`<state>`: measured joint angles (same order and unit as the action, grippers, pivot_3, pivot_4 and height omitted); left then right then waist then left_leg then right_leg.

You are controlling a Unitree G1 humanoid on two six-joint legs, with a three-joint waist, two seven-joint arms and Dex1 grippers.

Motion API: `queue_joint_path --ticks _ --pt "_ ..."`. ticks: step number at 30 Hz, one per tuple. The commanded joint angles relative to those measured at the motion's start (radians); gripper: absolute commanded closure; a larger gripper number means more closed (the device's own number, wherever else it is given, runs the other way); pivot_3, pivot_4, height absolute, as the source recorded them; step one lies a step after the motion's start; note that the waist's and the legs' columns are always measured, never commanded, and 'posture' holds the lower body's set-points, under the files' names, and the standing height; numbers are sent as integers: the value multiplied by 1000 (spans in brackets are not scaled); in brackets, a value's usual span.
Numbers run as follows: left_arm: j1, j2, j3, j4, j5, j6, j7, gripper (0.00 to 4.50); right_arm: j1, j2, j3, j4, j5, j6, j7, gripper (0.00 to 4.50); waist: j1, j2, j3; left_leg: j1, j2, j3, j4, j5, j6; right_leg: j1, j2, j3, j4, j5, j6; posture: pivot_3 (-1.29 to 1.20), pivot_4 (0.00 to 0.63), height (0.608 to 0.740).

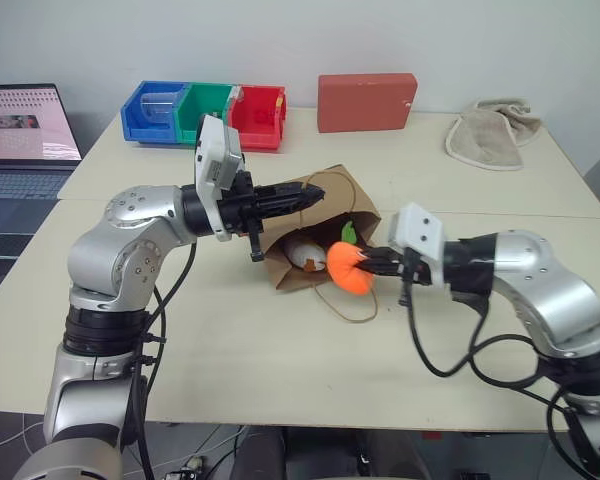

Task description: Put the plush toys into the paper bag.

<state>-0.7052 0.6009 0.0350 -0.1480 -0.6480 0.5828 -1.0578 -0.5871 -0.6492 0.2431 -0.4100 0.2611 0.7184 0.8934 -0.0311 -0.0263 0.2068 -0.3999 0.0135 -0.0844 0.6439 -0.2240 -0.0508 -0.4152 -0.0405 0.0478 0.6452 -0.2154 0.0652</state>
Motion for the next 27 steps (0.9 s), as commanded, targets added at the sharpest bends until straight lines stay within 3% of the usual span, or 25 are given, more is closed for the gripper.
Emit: queue_joint_path --ticks 1,9,19,22,27 --pt "-13 6 22 -31 -18 -1 3 4500 -44 50 52 47 -82 -57 -75 4470 0 0 0 0 0 0 0 0 0 0 0 0 0 0 0 0 150 740" --pt "-25 10 28 -32 -36 13 2 4500 -87 190 132 200 -277 -205 -248 4470 -2 0 0 0 0 0 -1 0 0 -1 0 0 0 0 0 0 150 740" --pt "-58 -9 62 -1 -68 27 35 4500 -76 250 179 293 -464 -384 -358 4470 -2 0 0 0 0 0 -1 0 0 -2 0 0 1 0 0 0 150 740" --pt "-66 -13 70 11 -73 25 42 4500 -69 250 178 316 -487 -415 -354 3641 -2 0 0 0 0 0 -1 0 0 -2 0 0 1 0 0 0 150 740" --pt "-70 -11 70 24 -73 21 40 4500 -64 259 162 317 -489 -422 -339 1799 -3 0 0 0 0 0 -1 0 0 -2 0 0 1 0 0 0 150 740"
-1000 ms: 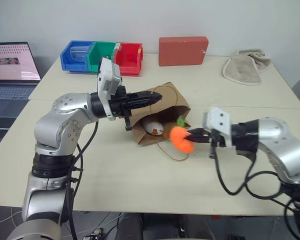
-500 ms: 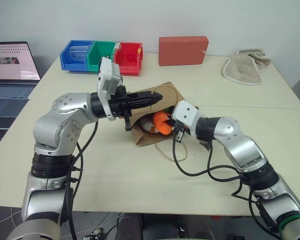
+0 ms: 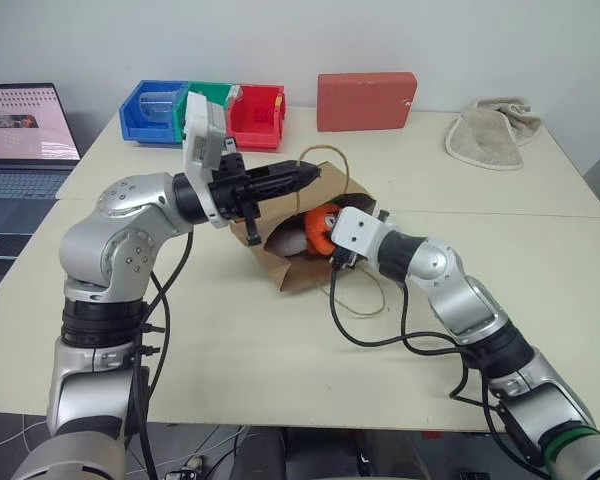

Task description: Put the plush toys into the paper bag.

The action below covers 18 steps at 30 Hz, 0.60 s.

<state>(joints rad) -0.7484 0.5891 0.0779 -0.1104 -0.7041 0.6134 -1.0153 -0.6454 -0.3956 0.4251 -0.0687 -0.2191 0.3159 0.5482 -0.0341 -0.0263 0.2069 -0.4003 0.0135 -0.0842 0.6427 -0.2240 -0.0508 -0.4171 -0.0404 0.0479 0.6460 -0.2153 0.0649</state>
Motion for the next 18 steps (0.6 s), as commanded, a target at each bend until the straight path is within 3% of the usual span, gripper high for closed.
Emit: queue_joint_path --ticks 1,5,14,18 --pt "-27 1 26 -12 -16 -11 -3 4500 -6 6 -25 -28 -4 -17 11 1457 0 0 0 0 0 0 0 0 0 0 0 0 0 0 0 0 150 740" --pt "-27 0 21 -2 -5 -22 -4 4500 -2 1 -51 -81 38 21 61 36 0 0 0 0 0 0 0 0 0 0 0 0 0 0 0 0 150 740" --pt "-25 -8 14 4 2 -31 -1 4500 25 -130 -148 -289 179 133 255 36 2 0 0 0 0 0 0 0 0 0 0 0 0 0 0 0 150 740" --pt "-26 -9 8 7 7 -32 -5 4500 81 -257 -249 -433 418 249 464 36 4 0 0 0 0 0 0 0 0 0 0 0 -1 0 0 0 150 740"
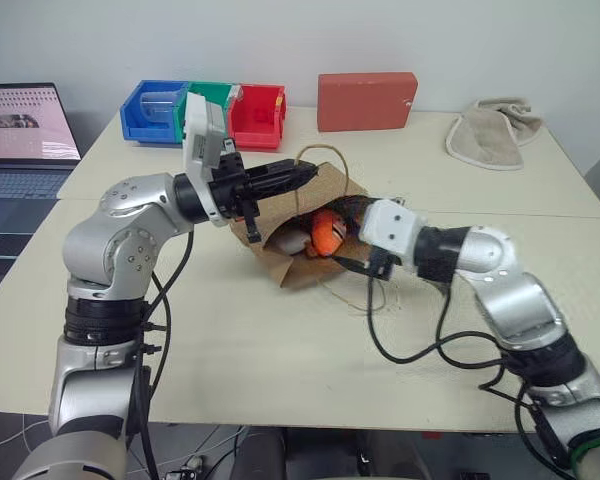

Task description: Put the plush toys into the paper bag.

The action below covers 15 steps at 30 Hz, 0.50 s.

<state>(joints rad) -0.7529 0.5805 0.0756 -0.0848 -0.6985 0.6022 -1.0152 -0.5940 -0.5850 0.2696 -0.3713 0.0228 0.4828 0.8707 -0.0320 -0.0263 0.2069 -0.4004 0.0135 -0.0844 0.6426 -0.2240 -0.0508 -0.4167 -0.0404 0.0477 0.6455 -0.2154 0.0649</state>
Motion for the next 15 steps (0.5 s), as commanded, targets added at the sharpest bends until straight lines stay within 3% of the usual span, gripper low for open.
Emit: queue_joint_path --ticks 1,4,6,10,15 --pt "-20 0 5 -17 7 -24 -7 4500 52 -96 -137 -165 252 137 175 36 2 0 0 0 0 0 0 0 0 0 0 0 0 0 0 0 150 740" --pt "-16 -1 7 -24 9 -23 -5 4500 174 -183 -209 -183 297 225 187 36 0 0 0 1 0 0 0 0 0 1 0 0 0 0 0 0 150 740" --pt "-15 -2 12 -27 5 -20 -3 4500 223 -181 -233 -177 317 289 128 36 3 0 0 1 0 -1 0 0 0 2 0 -2 0 -1 -1 0 150 740" --pt "-15 -2 12 -26 10 -21 -4 4500 245 -44 -223 -55 292 382 -58 36 -7 0 0 2 0 0 1 0 0 2 0 0 0 0 -1 0 150 740" --pt "-15 -3 10 -28 13 -20 -3 4500 206 67 -204 86 289 417 -149 36 -9 0 0 1 0 0 1 0 0 1 1 0 1 -1 -4 0 150 740"
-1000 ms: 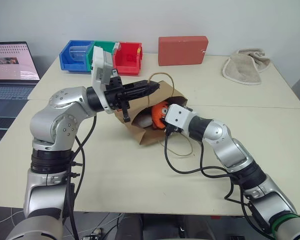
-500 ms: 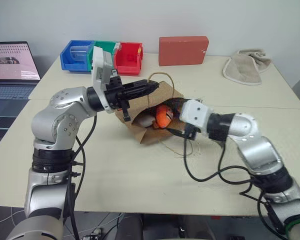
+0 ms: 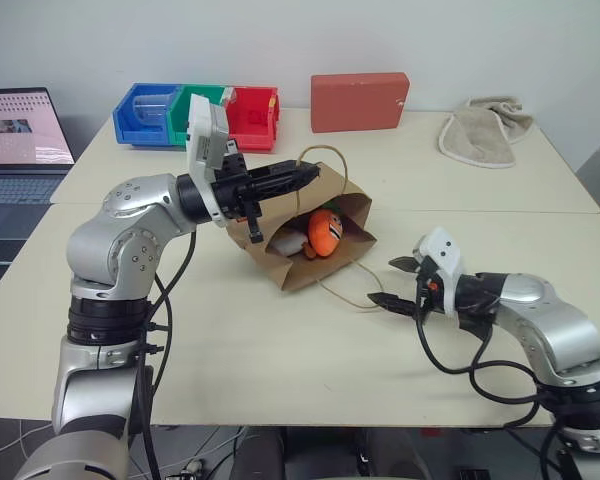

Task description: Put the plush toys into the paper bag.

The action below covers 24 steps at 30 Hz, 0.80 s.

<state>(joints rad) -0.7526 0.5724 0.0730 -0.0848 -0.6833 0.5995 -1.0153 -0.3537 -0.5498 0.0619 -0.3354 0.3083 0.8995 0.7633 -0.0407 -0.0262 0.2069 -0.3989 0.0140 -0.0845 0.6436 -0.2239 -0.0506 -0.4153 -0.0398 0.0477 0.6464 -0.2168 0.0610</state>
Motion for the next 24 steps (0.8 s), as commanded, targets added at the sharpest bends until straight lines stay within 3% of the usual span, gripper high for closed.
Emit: queue_joint_path --ticks 1,4,14,17,24 --pt "-16 4 12 -29 -2 -17 -2 4500 -39 36 22 71 -8 -13 -42 36 0 0 0 0 0 0 0 0 0 0 0 0 0 0 1 0 150 740" --pt "-14 4 15 -36 -5 -13 4 4500 -65 67 52 116 -12 -25 -52 662 1 0 0 -1 0 0 -1 0 0 0 0 0 -1 1 3 0 150 740" --pt "-14 16 27 -32 -6 -12 5 4500 -98 76 40 104 22 -3 -59 4338 2 0 0 -2 0 0 -1 0 0 -2 0 0 -1 1 3 0 150 740" --pt "-24 18 31 -24 -8 -11 3 4500 -105 61 -5 65 70 41 -49 4458 2 0 0 -2 0 0 -1 0 0 -2 0 0 -1 1 3 0 150 740" --pt "-100 -3 29 47 8 -47 -5 4500 -142 -85 -146 -10 191 133 3 4458 10 0 0 -2 0 -1 -1 0 0 -1 0 -1 -1 1 3 0 150 740"
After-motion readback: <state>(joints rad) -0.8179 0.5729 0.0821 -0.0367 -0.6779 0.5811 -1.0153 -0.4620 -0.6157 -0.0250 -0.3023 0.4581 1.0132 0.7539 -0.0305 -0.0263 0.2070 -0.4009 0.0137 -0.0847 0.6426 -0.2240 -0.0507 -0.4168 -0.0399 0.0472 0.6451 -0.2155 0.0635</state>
